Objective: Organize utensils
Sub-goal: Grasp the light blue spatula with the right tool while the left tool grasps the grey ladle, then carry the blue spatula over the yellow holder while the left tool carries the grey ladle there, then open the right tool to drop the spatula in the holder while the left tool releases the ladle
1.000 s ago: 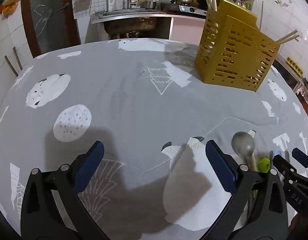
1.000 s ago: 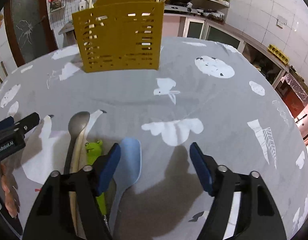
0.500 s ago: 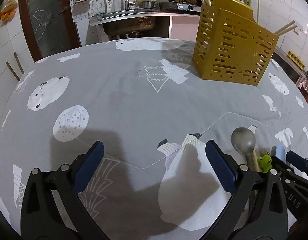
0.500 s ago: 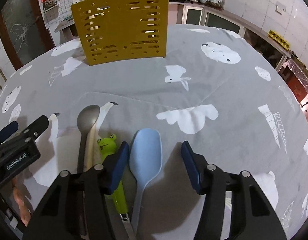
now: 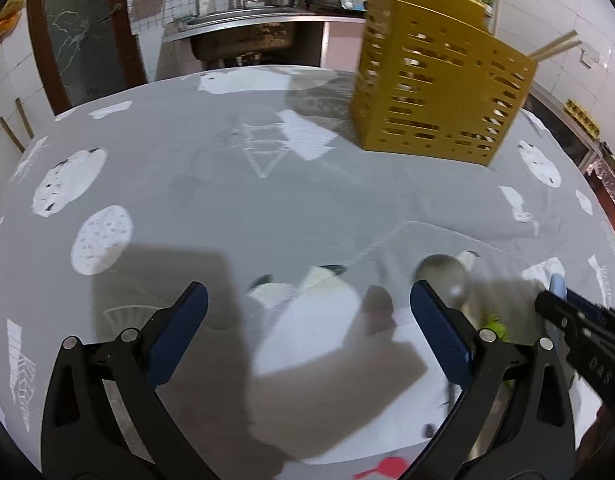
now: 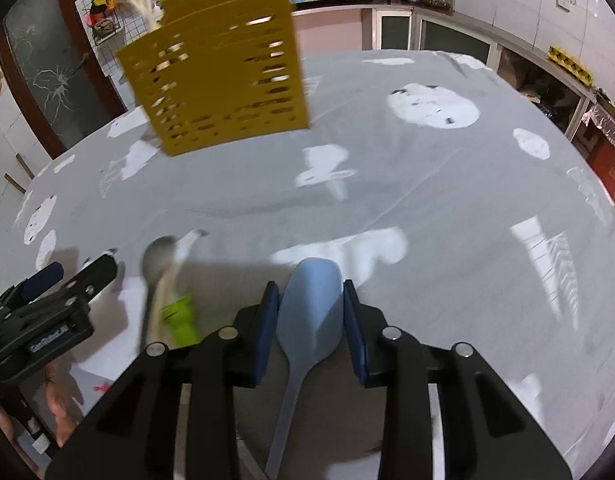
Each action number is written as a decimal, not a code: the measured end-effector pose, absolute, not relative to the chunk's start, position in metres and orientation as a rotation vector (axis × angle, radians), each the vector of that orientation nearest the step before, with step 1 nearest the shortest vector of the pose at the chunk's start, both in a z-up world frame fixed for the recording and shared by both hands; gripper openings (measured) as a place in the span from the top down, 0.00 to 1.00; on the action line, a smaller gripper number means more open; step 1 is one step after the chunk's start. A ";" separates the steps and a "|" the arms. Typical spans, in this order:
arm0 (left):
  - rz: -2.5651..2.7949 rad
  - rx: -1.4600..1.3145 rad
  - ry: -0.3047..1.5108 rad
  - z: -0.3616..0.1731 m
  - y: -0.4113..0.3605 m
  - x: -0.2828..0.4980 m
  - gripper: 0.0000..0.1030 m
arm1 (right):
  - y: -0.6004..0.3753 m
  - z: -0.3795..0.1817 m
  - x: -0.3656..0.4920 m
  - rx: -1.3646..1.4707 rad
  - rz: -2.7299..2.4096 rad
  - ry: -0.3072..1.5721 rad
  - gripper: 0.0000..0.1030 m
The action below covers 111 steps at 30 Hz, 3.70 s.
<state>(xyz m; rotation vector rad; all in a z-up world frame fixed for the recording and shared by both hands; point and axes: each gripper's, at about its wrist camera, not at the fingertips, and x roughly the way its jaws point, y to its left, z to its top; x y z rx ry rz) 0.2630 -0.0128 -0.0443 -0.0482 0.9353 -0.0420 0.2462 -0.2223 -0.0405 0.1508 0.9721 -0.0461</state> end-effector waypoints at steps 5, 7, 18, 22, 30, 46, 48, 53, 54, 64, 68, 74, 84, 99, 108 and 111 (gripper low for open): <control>-0.082 -0.078 0.970 -0.049 -0.032 0.272 0.05 | -0.255 -0.041 0.253 0.143 -0.069 0.973 0.68; -0.092 -0.093 0.974 -0.050 -0.038 0.275 0.05 | -0.261 -0.043 0.254 0.141 -0.066 0.975 0.68; -0.101 0.002 1.030 -0.052 -0.062 0.280 0.24 | -0.262 -0.046 0.256 0.110 -0.044 0.957 0.68; -0.120 -0.006 1.038 -0.049 -0.065 0.281 0.40 | -0.262 -0.046 0.256 0.109 -0.039 0.952 0.68; -0.148 -0.054 1.039 -0.046 -0.066 0.283 0.66 | -0.264 -0.044 0.252 0.114 -0.034 0.934 0.68; -0.117 0.029 0.814 -0.007 -0.064 0.271 0.66 | -0.273 -0.015 0.247 0.155 -0.035 0.786 0.69; -0.110 0.046 0.767 0.003 -0.062 0.267 0.66 | -0.274 -0.009 0.246 0.160 -0.035 0.754 0.69; -0.093 0.063 0.636 0.030 -0.056 0.255 0.66 | -0.276 0.016 0.243 0.153 -0.036 0.645 0.69; -0.090 0.062 0.615 0.034 -0.054 0.253 0.66 | -0.276 0.022 0.242 0.151 -0.035 0.621 0.69; -0.088 0.028 0.462 0.062 -0.037 0.240 0.66 | -0.272 0.056 0.232 0.121 -0.029 0.436 0.69; -0.093 0.019 0.433 0.070 -0.034 0.240 0.66 | -0.267 0.062 0.228 0.090 -0.027 0.387 0.69; -0.112 -0.007 0.384 0.087 -0.033 0.238 0.66 | -0.260 0.082 0.223 0.058 -0.007 0.324 0.69; -0.127 -0.023 0.267 0.159 -0.036 0.256 0.66 | -0.238 0.146 0.235 0.041 0.073 0.247 0.69; -0.081 -0.070 0.154 0.194 -0.041 0.350 0.66 | -0.214 0.202 0.326 0.030 0.038 0.185 0.69; -0.083 -0.015 0.238 0.132 -0.065 0.393 0.66 | -0.218 0.155 0.372 0.044 0.015 0.261 0.69; -0.077 0.013 0.274 0.113 -0.065 0.401 0.66 | -0.221 0.139 0.379 0.032 0.007 0.300 0.69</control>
